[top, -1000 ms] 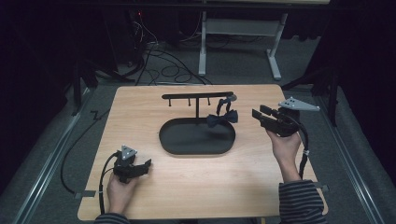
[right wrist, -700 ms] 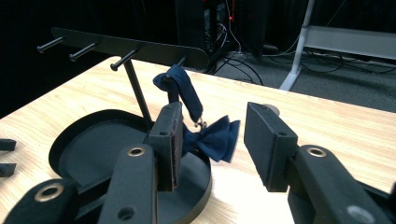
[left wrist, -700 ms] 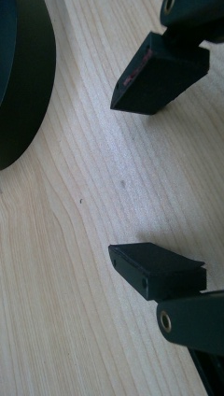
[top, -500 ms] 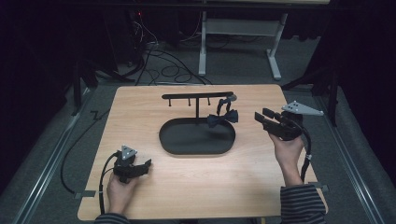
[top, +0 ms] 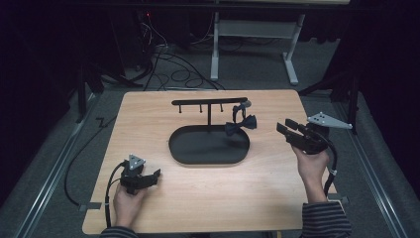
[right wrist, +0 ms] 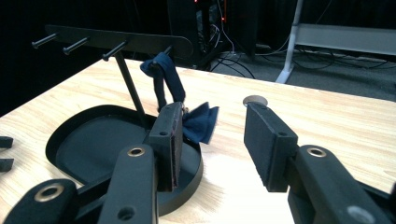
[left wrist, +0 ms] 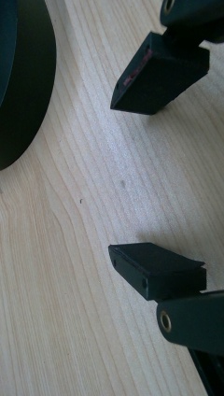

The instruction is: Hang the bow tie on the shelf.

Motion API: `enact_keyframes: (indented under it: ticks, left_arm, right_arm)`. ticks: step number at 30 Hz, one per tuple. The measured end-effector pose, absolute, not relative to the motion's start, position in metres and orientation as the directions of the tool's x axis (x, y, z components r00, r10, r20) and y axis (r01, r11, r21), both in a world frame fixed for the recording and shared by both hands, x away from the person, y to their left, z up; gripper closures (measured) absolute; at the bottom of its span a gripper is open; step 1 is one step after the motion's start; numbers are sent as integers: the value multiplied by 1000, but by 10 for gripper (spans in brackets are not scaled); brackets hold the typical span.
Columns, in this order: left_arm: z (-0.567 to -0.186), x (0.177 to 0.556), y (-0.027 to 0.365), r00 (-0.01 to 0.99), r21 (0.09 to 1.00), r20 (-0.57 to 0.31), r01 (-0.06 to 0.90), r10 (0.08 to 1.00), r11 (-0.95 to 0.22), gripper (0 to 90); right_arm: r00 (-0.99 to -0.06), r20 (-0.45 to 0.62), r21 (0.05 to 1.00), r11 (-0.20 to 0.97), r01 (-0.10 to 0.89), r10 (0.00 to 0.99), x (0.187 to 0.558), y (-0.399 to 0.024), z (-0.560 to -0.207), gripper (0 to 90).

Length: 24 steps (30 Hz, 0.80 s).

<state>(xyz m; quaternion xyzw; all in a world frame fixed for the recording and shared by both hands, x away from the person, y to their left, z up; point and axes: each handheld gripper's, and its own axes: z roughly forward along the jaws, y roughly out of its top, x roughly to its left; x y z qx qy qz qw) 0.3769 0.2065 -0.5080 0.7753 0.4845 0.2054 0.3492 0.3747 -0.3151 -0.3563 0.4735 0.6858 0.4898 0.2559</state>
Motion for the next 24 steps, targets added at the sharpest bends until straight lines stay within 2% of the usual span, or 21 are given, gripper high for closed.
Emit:
enact_keyframes:
  ticks: [24]
  left_arm:
    - [-508,377,206,448,740,-18,607,894,-289,257]
  right_arm:
    - [-399,160,909,23,417,903,356,-329,-373,585]
